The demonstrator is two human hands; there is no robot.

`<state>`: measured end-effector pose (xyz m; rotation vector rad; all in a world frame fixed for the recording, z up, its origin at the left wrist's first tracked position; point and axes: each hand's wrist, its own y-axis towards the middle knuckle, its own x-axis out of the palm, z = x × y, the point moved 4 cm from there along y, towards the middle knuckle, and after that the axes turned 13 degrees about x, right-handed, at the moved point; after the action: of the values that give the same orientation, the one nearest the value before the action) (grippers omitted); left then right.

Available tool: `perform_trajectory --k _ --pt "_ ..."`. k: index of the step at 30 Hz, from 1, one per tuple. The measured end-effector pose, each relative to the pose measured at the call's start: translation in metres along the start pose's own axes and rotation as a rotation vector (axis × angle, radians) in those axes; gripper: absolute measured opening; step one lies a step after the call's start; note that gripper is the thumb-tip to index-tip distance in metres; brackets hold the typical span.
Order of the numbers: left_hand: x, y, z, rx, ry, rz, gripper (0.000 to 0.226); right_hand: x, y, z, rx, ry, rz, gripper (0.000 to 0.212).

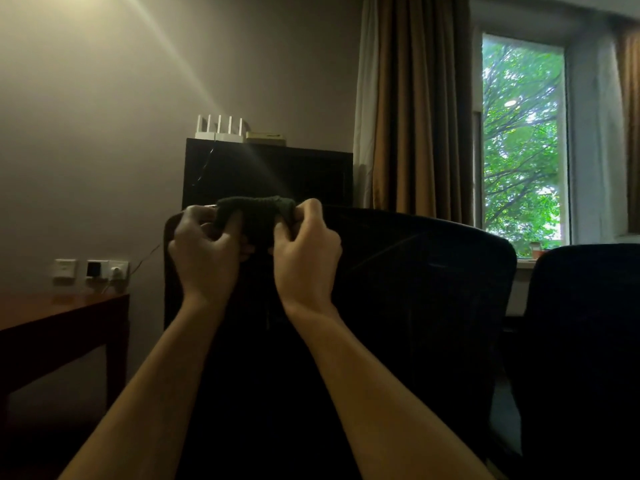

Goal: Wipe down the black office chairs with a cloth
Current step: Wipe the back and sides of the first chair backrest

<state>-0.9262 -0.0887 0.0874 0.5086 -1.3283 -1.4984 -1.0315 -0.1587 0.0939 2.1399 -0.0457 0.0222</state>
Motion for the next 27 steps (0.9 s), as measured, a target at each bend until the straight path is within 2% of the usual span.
perform_trajectory --k 5,8,11,13,17,20,24,27 --pt "0.041 -0.013 0.024 -0.005 -0.129 -0.045 0.022 -0.052 0.016 0.019 -0.010 -0.028 0.119 0.015" --pt "0.076 -0.029 0.043 0.067 -0.150 -0.117 0.028 -0.097 0.027 0.037 0.004 -0.040 0.246 0.019" --pt "0.091 -0.033 0.061 0.204 -0.080 -0.251 0.045 -0.116 0.027 0.040 -0.044 -0.079 0.326 0.045" --pt "0.085 -0.025 0.058 0.188 -0.062 -0.269 0.046 -0.106 0.022 0.035 -0.146 -0.159 0.312 0.061" --pt "0.062 -0.014 0.044 0.095 -0.085 -0.180 0.040 -0.075 0.015 0.018 -0.298 -0.343 0.287 0.049" --pt "0.056 -0.017 0.044 0.118 -0.016 -0.169 0.037 -0.055 0.007 0.015 -0.395 -0.513 0.253 0.036" --pt "0.067 -0.024 0.056 0.195 -0.009 -0.209 0.039 -0.060 0.010 0.021 -0.412 -0.590 0.273 0.046" --pt "0.080 -0.036 0.061 0.206 -0.062 -0.221 0.034 -0.079 0.018 0.036 -0.422 -0.602 0.279 0.042"
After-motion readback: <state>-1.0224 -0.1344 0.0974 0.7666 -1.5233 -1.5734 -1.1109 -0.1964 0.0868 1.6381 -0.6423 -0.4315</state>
